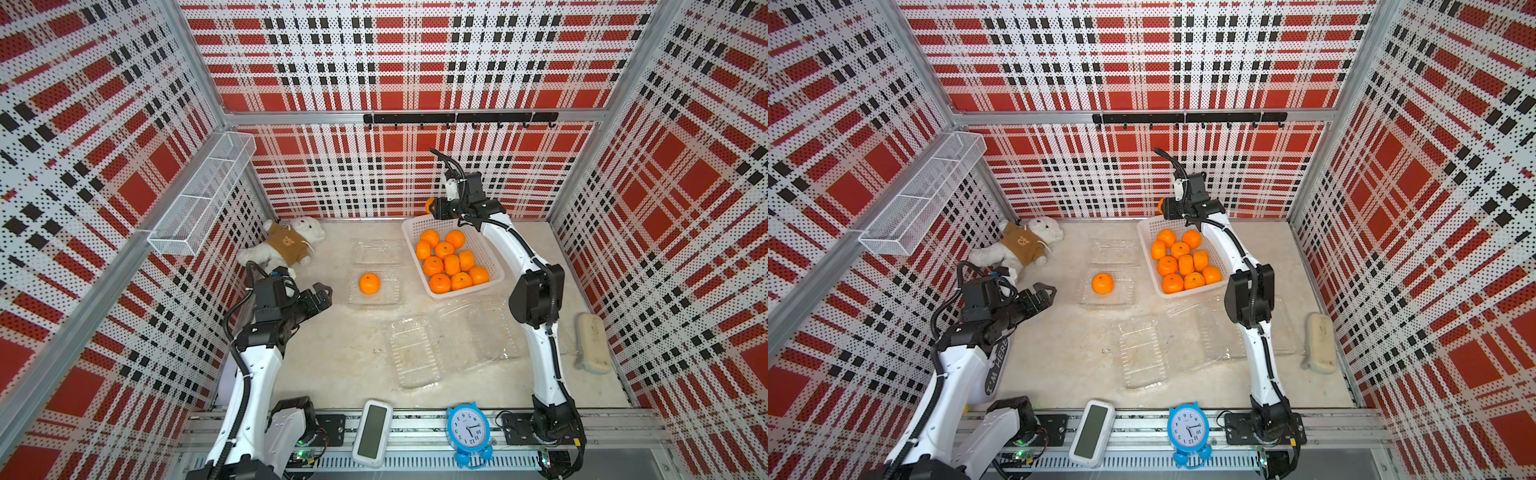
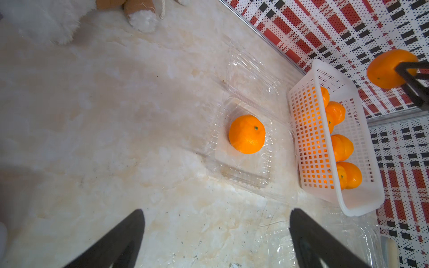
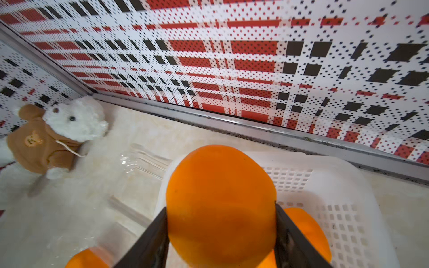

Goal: Take oranges out of containers
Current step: Place the orange in the basket.

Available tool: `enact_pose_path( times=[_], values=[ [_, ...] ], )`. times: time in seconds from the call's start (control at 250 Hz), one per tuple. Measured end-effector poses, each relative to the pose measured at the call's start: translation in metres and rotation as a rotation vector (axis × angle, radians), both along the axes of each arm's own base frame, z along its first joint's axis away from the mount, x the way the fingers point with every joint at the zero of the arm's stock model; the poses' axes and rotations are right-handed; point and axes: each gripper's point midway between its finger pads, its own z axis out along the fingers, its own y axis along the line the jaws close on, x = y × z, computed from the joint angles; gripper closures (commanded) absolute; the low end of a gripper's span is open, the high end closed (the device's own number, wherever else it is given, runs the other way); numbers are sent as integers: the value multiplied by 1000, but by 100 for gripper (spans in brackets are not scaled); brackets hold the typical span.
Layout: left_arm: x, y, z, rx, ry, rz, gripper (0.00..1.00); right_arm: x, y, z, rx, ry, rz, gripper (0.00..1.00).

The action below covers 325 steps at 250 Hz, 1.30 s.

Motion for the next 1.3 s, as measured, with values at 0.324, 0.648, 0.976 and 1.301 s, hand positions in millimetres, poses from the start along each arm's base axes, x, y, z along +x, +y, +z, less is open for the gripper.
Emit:
enact_pose_path(
  times=[0.324, 0.648, 0.976, 1.301],
  values=[
    [11, -40, 9, 55, -43, -125, 1, 22, -23, -63, -130, 21, 63, 51],
    [20, -59, 0, 115, -23, -163, 1, 30, -53, -70, -216, 1, 68, 51],
    [26, -79, -14, 175, 13, -204, 0, 24, -66, -92, -257, 61, 83, 52],
    [31, -85, -15, 206, 13, -209, 1, 17, -65, -96, -263, 92, 107, 46]
  ],
)
